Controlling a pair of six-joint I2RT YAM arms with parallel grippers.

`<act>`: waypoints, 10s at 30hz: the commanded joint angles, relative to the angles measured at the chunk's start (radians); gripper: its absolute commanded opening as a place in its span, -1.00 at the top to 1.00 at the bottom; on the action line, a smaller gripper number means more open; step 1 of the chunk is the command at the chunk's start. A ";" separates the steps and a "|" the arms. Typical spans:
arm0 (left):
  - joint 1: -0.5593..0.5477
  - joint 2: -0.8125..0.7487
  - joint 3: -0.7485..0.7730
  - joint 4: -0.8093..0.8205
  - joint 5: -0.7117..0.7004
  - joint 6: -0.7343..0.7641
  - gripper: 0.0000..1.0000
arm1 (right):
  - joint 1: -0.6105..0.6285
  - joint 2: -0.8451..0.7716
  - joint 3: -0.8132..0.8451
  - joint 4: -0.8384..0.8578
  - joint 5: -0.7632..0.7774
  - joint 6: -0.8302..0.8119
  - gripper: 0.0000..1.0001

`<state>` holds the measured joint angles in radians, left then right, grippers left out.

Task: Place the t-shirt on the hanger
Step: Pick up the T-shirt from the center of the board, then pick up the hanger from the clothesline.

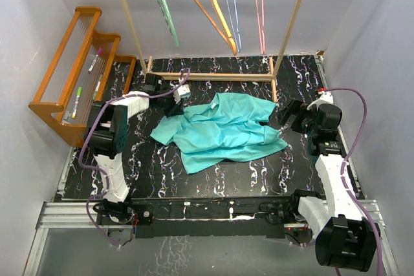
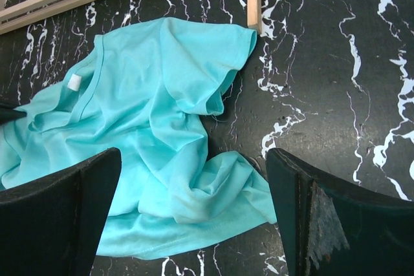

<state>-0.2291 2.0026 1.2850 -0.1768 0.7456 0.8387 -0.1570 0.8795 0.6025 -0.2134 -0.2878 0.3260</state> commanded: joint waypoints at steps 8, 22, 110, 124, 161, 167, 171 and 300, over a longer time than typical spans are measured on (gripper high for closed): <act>0.013 -0.284 0.159 -0.293 0.131 -0.118 1.00 | 0.003 0.032 0.158 0.051 -0.173 -0.134 -0.97; 0.014 -0.362 0.341 -0.692 0.172 -0.077 1.00 | 0.220 0.025 0.328 -0.029 -0.254 -0.278 -0.97; 0.014 -0.662 -0.050 -0.466 0.113 -0.225 1.00 | 0.852 1.303 1.820 0.413 0.308 -0.473 -0.54; 0.014 -0.663 -0.065 -0.459 0.121 -0.231 1.00 | 0.852 1.298 1.784 0.454 0.350 -0.486 0.84; 0.015 -0.647 -0.084 -0.426 0.138 -0.265 1.00 | 0.857 1.231 1.815 0.568 0.416 -0.643 0.85; 0.015 -0.639 -0.084 -0.419 0.144 -0.271 1.00 | 0.870 1.219 1.788 0.606 0.462 -0.724 0.85; 0.015 -0.639 -0.087 -0.414 0.147 -0.275 1.00 | 0.886 1.219 1.785 0.634 0.503 -0.806 0.84; 0.014 -0.639 -0.166 -0.383 0.199 -0.296 1.00 | 0.729 1.239 1.755 0.257 0.099 -0.470 -0.21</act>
<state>-0.2180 1.3773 1.1290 -0.5533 0.9024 0.5381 0.5735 2.1994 2.3650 0.0544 -0.2008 -0.1474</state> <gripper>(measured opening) 0.018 0.593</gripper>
